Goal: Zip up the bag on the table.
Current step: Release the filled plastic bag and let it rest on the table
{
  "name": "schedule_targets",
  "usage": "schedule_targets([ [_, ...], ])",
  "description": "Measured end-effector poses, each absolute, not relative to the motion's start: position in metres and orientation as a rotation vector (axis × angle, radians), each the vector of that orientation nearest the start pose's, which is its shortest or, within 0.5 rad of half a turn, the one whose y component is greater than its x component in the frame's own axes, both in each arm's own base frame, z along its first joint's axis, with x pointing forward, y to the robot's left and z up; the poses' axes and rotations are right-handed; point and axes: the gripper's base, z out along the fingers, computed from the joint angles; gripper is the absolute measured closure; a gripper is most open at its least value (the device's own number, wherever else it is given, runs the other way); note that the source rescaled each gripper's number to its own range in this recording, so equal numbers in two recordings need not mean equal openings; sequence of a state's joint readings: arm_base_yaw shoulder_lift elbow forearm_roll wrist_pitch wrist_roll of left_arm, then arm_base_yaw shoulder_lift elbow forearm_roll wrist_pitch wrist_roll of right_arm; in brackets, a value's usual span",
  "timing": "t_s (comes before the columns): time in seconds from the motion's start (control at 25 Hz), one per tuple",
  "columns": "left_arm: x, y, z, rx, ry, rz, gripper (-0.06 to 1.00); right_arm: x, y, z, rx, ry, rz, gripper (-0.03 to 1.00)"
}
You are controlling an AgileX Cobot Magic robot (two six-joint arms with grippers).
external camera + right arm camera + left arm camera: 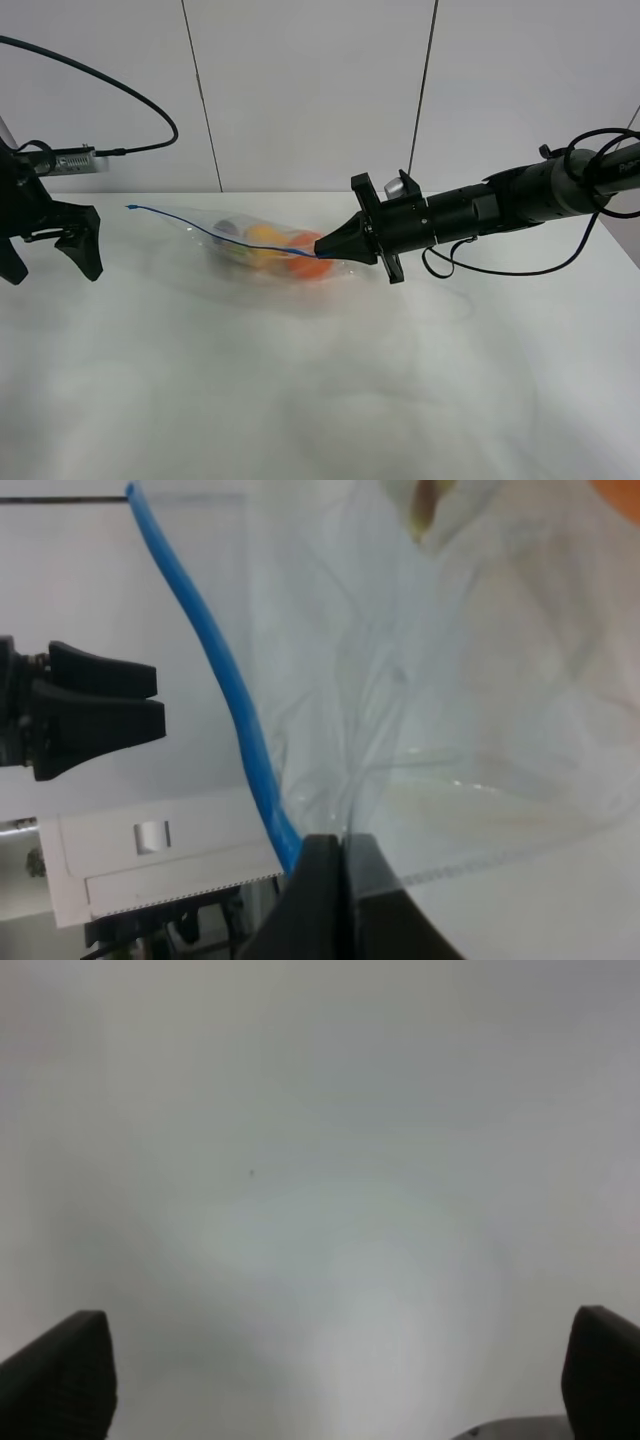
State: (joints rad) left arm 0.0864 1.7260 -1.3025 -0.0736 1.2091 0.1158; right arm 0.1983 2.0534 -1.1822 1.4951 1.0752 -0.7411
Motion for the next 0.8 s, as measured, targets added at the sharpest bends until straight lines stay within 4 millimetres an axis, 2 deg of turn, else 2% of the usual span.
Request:
schedule_targets([
  [0.16,0.302,0.02,0.252,-0.008,3.102,-0.102,-0.05,0.361,0.154,0.159,0.099,2.538,1.698,0.97],
  [0.4,0.221,0.013,0.273,-0.014,3.033,-0.09,-0.05,0.361,0.154,0.159,0.097,2.538,1.7,0.97],
  [0.52,0.178,0.009,0.287,-0.009,2.909,-0.071,-0.05,0.361,0.154,0.159,0.097,2.538,1.7,0.97],
  [0.64,0.144,0.006,0.295,-0.005,2.786,-0.054,-0.05,0.361,0.154,0.159,0.097,2.538,1.7,0.97],
  [0.8,0.104,0.003,0.296,0.001,2.672,-0.039,-0.05,0.361,0.154,0.159,0.097,2.538,1.701,0.97],
])
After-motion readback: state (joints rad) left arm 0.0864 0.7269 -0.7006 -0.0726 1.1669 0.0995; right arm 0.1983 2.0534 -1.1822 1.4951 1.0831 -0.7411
